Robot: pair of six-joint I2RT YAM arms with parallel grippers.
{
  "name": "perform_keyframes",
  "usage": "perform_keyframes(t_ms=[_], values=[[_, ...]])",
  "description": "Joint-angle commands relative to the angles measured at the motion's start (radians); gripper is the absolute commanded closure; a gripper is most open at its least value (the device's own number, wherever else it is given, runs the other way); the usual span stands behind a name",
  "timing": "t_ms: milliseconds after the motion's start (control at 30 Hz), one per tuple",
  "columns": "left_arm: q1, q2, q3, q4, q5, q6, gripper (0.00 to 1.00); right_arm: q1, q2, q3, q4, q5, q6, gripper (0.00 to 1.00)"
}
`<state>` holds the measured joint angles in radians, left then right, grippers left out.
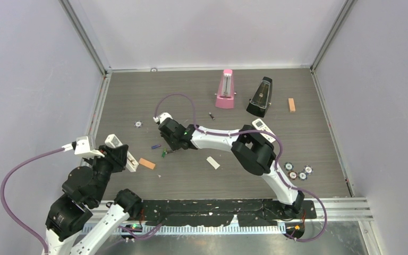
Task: Load the batteries into the remote control
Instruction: Pick up the battery from the center of the board.
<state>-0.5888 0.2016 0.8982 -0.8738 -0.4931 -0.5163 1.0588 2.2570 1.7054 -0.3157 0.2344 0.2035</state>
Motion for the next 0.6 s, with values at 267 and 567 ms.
perform_keyframes(t_ms=[267,567], values=[[0.002,-0.002,-0.026,0.038,0.034,-0.022,1.00,0.018,-0.059,-0.049,-0.058,-0.126,-0.132,0.65],[0.002,-0.007,-0.026,0.033,0.031,-0.028,1.00,0.042,-0.131,-0.122,-0.036,-0.040,-0.096,0.63]])
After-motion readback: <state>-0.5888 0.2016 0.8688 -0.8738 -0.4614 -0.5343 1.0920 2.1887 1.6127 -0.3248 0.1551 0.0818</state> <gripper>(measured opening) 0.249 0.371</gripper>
